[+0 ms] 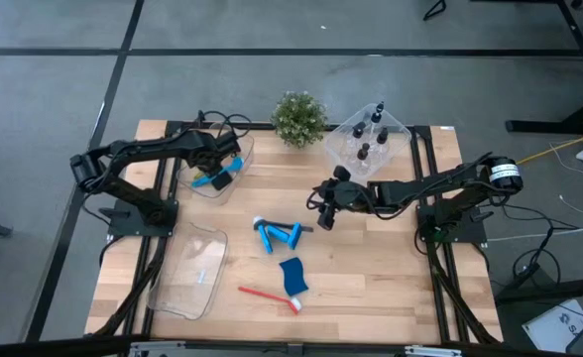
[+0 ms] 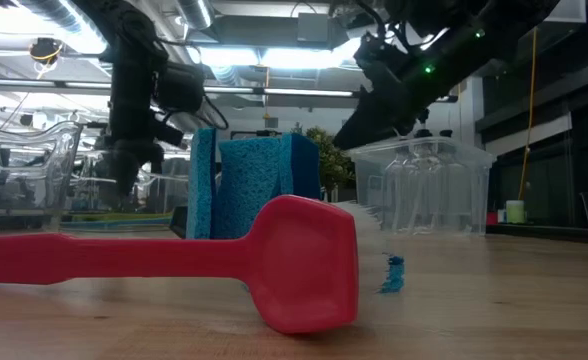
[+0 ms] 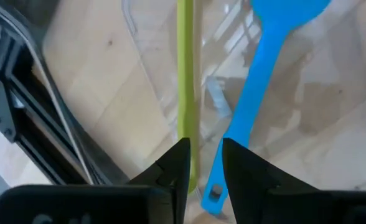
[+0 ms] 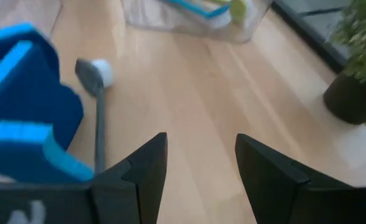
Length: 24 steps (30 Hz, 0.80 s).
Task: Pick & Place Kitchen Sink Supplies
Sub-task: Put the black dish brush into the top transparent bin
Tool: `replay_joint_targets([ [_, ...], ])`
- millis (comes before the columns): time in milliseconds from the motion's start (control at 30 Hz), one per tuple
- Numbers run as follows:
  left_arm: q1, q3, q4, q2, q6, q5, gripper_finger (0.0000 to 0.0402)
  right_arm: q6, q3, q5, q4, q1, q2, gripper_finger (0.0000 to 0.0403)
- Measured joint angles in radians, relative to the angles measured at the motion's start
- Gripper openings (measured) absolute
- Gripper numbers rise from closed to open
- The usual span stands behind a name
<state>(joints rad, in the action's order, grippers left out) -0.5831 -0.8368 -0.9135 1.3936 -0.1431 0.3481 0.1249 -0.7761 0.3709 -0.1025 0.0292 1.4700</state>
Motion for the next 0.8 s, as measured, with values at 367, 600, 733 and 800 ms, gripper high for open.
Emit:
replay_joint_targets([
  [367, 0.086, 0.0, 0.268, -0.205, 0.027, -0.019, 0.0082, -0.009, 0.0, -0.146, 0.096, 0.037, 0.0, 0.0189],
  [600, 0.151, 0.0, 0.46, -0.305, 0.061, -0.131, 0.0081, -0.044, 0.0, -0.147, 0.091, 0.106, 0.02, 0.0189],
  [733, 0.195, 0.0, 0.515, -0.329, 0.061, -0.139, 0.0079, 0.007, 0.0, -0.133, 0.073, 0.13, 0.069, 0.0189],
  [800, 0.214, 0.0, 0.54, -0.334, 0.061, -0.14, 0.008, 0.024, 0.0, -0.129, 0.063, 0.138, 0.1, 0.0189],
])
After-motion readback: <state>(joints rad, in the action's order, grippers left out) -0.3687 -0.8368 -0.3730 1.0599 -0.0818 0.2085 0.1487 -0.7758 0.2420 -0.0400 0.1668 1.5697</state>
